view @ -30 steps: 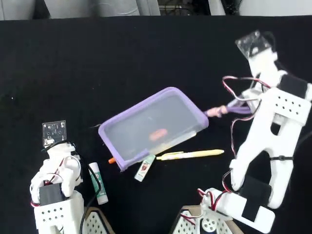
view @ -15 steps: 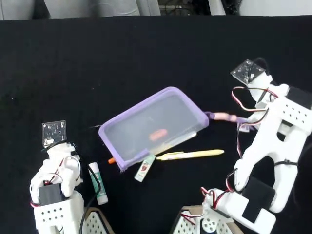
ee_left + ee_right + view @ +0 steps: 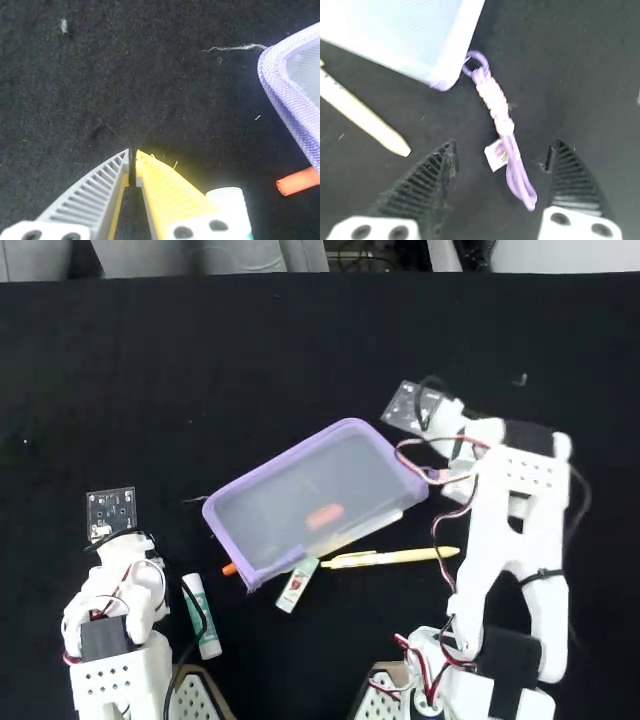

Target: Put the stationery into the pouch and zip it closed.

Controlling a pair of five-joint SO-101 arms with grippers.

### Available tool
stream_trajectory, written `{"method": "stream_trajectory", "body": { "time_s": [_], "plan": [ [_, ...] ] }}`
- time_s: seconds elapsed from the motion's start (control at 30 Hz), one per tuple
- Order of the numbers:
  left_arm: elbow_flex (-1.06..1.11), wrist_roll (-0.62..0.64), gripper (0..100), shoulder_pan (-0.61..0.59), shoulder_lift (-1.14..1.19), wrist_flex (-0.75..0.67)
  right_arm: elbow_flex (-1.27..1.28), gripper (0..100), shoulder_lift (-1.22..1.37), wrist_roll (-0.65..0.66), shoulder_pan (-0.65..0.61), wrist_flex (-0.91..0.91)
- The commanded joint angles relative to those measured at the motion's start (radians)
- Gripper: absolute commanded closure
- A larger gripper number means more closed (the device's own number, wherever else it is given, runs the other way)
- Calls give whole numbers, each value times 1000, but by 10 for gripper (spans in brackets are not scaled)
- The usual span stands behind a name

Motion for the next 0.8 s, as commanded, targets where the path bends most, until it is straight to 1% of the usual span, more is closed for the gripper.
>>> {"method": "stream_trajectory", "body": {
  "time_s": [0.0, 0.13, 0.27, 0.4, 0.5, 0.6, 0.77],
  "plan": [
    [24, 3, 970, 7, -3, 5, 122, 716, -41, 49, -21, -210],
    [24, 3, 970, 7, -3, 5, 203, 716, -33, 138, -17, -287],
    [24, 3, 970, 7, -3, 5, 206, 716, 61, 140, -15, -374],
    [24, 3, 970, 5, -3, 5, 102, 716, 223, 140, 17, -411],
    [24, 3, 970, 5, -3, 5, -24, 716, 352, 140, 31, -365],
    [24, 3, 970, 4, -3, 5, -154, 716, 469, 140, 31, -278],
    [24, 3, 970, 4, -3, 5, -341, 717, 611, 140, 32, -184]
  ]
}}
